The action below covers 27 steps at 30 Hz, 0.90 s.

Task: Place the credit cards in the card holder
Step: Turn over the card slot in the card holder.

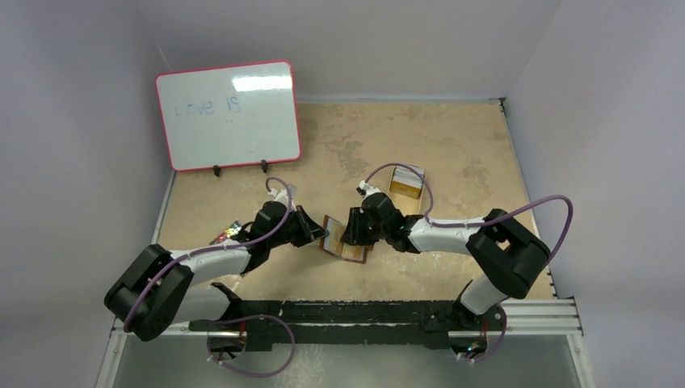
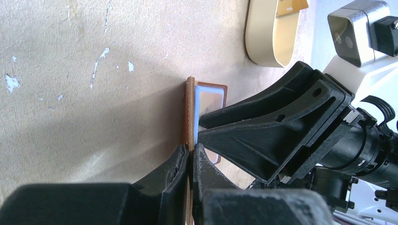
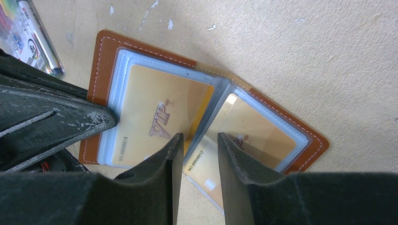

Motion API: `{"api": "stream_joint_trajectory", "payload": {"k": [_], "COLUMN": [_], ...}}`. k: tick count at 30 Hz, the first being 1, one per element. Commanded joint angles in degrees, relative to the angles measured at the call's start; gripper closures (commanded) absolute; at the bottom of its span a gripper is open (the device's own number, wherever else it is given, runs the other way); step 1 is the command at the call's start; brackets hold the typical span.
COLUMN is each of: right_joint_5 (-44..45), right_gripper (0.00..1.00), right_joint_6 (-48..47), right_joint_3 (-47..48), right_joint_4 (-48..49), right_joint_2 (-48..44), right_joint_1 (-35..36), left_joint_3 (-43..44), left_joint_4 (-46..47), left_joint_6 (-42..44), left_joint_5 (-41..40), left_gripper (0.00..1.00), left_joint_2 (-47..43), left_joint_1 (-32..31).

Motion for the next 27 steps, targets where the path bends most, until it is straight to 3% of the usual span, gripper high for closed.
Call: {"api": "stream_joint_trajectory", "payload": {"k": [1, 7, 10, 14, 22, 27], "right_joint_5": [1.25, 1.10, 1.03, 1.11, 0.12, -3.22], "right_gripper": [0.64, 0.64, 0.64, 0.64, 0.64, 0.61], "right_joint_6": [-0.86, -0.87, -0.86, -0.86, -1.07, -2.36], "right_joint_3": [-1.76, -1.74, -1.79, -1.70, -1.05, 1.74], "right_joint_4": [-4.44, -4.18, -4.11, -4.24, -2.69, 0.14], "right_joint_2": [0.88, 1.06, 1.01, 0.93, 0.88, 0.92], "right_joint_1": [0.05, 0.05, 0.04, 0.03, 0.01, 0.04], "left_joint_3": [0.75, 0.24, 0.31, 0.37, 0.52, 3.87], "left_joint_4": [4.53, 6.71, 6.65, 6.66, 5.41, -5.25], "left_joint_6": [-0.43, -1.07, -1.23, -1.10, -0.45, 5.15], "left_joint_5": [0.28, 1.62, 1.42, 1.37, 1.87, 0.25], "left_gripper": [1.00, 1.00, 0.88, 1.00, 1.00, 1.00], "left_joint_2": [-1.92, -1.81, -1.86, -1.47, -2.97, -8.83], "left_joint_1": [0.09, 0.09, 0.09, 0.09, 0.09, 0.07]}}
